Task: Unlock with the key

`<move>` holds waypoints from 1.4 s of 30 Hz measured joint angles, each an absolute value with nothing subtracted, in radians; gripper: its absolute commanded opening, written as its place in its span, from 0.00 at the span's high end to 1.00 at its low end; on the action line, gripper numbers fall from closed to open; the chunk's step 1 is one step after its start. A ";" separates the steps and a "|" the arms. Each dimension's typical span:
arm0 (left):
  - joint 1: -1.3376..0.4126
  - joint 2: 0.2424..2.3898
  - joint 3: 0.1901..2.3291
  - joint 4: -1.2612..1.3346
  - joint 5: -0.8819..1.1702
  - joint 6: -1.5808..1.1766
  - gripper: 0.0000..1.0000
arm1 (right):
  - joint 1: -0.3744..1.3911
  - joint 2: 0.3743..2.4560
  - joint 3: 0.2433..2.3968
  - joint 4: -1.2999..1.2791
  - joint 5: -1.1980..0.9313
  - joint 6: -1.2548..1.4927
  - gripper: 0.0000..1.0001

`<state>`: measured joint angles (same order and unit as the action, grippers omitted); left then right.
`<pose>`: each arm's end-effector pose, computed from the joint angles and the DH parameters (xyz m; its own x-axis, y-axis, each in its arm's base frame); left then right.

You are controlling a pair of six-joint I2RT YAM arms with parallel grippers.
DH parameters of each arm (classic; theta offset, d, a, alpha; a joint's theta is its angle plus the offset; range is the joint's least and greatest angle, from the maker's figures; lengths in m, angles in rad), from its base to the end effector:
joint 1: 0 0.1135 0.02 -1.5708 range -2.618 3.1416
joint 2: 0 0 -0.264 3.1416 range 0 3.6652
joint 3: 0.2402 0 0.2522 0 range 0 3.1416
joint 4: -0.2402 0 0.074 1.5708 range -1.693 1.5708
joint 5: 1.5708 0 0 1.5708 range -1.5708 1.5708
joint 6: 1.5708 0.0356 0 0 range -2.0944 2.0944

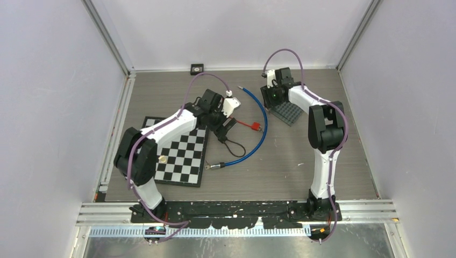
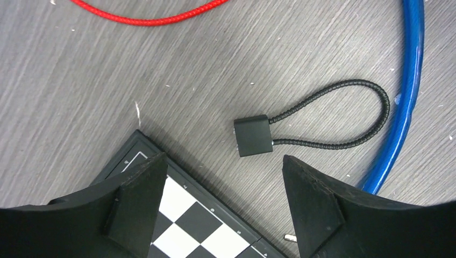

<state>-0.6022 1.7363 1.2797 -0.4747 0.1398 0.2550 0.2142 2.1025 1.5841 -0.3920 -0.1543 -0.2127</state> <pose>0.3062 -0.2165 0.2321 -0.4811 0.6338 -0.6057 0.7759 0.6294 0.0423 0.4516 0.1038 0.1856 -0.6905 -0.3637 -0.6252 -0.4582 0.8888 -0.0109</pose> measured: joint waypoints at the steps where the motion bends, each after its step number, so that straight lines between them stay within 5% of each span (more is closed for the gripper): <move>1: -0.602 1.725 1.277 -0.475 0.138 0.261 0.19 | 0.217 2.109 1.590 -0.393 -0.154 -0.218 0.47; 27: -0.602 1.700 1.264 -0.476 0.124 0.280 0.19 | 0.240 2.189 1.652 -0.451 -0.127 -0.302 0.68; 31: -0.602 1.695 1.264 -0.486 0.123 0.296 0.18 | 0.240 2.197 1.665 -0.454 -0.134 -0.300 0.75; 37: -0.602 1.669 1.266 -0.505 0.123 0.297 0.17 | 0.238 2.197 1.670 -0.456 -0.142 -0.300 0.98; 40: -0.601 1.641 1.268 -0.512 0.121 0.298 0.01 | 0.230 2.179 1.674 -0.458 -0.149 -0.296 1.00; 42: -0.598 1.612 1.269 -0.509 0.111 0.292 0.00 | 0.223 2.161 1.668 -0.471 -0.161 -0.294 1.00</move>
<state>-0.5980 1.6115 1.2690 -0.5087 0.1112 0.2920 0.2226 2.1612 1.6680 -0.4713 -0.1608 -0.2935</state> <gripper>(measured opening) 0.967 0.022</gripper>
